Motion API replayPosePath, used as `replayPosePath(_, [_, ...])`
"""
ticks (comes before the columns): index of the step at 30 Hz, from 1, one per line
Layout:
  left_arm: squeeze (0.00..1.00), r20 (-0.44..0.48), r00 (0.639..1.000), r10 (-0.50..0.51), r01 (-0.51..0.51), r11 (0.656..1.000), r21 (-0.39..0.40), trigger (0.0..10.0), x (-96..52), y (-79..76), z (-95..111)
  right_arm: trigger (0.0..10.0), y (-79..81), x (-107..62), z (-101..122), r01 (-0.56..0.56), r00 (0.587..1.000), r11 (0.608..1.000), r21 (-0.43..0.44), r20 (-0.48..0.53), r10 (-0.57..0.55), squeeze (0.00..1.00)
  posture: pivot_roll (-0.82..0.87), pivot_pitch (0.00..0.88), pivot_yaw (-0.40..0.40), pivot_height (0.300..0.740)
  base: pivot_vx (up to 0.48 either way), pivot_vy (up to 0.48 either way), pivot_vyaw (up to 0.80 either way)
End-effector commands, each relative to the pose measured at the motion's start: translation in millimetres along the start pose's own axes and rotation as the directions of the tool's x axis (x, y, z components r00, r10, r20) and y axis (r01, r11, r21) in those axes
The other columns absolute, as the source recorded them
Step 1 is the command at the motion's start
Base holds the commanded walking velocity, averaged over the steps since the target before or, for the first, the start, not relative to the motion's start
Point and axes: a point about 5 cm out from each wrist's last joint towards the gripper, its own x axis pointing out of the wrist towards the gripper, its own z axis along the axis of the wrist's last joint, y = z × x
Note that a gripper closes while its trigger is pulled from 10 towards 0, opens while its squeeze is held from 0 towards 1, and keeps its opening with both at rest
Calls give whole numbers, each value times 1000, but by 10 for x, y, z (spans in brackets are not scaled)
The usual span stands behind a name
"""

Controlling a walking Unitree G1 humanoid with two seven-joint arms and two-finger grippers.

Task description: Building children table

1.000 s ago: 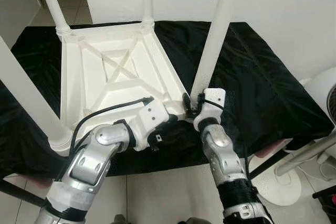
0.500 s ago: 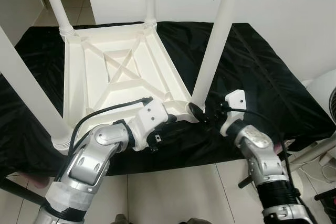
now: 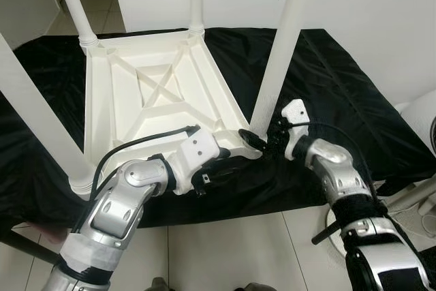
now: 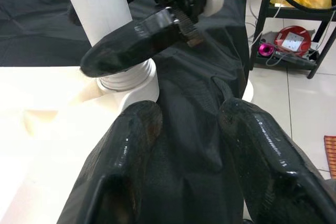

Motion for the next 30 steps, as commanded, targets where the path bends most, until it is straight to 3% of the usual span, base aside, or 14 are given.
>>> replayPosePath(1, [0, -8, 1000, 24, -24, 1000, 10, 10000, 15, 27, -3, 10000, 24, 15, -32, -22, 1000, 1000, -9, -19, 22, 0, -94, 0, 21, 740, 0, 0, 0])
replayPosePath(2, [0, -7, 1000, 25, -25, 1000, 10, 10000, 16, 28, 1, 4510, 39, 39, -40, -41, 999, 999, -10, -22, 40, 0, -92, 0, 19, 740, 0, 0, 0])
replayPosePath(3, [0, -7, 1000, 25, -25, 1000, 10, 10000, 16, 28, 1, 4510, 39, 39, -40, -41, 999, 999, -10, -22, 40, 0, -92, 0, 19, 740, 0, 0, 0])
replayPosePath(4, [0, -5, 1000, 28, -28, 1000, 9, 10000, 19, 32, 5, 0, 59, 61, -47, -60, 998, 998, -12, -25, 59, 0, -92, 0, 19, 740, 0, 0, 0])
replayPosePath(11, [0, -2, 999, 33, -33, 999, 6, 10000, 25, 29, 6, 0, 85, 42, -96, -94, 995, 996, -11, -25, 94, 0, -97, 0, 13, 740, 0, 0, 0])
replayPosePath(15, [0, 0, 999, 33, -33, 999, 5, 10000, 28, 26, 7, 0, 75, 20, -119, -56, 998, 998, 21, -9, 56, 0, -97, 0, 9, 740, 0, 0, 0])
replayPosePath(18, [0, 1, 999, 36, -36, 999, 1, 10000, 29, 29, 4, 0, 94, 37, -137, 78, 997, 994, 70, 5, -79, 0, -101, 0, 10, 740, 0, 0, 0])
replayPosePath(23, [0, 1, 999, 34, -34, 999, 0, 10000, 29, 26, 3, 0, 133, 70, -110, 176, 983, 981, 77, 28, -179, 0, -110, 0, 15, 740, 0, 0, 0])
replayPosePath(28, [0, 0, 1000, 26, -26, 1000, -1, 10000, 32, 22, 1, 0, 231, 119, -73, 276, 958, 956, 102, 46, -282, 0, -116, 3, 19, 740, 0, 0, 0])
replayPosePath(30, [0, -1, 1000, 25, -25, 1000, -2, 10000, 30, 26, 0, 0, 280, 146, -74, 348, 934, 928, 132, 34, -355, 0, -120, 11, 24, 740, 0, 0, 0])
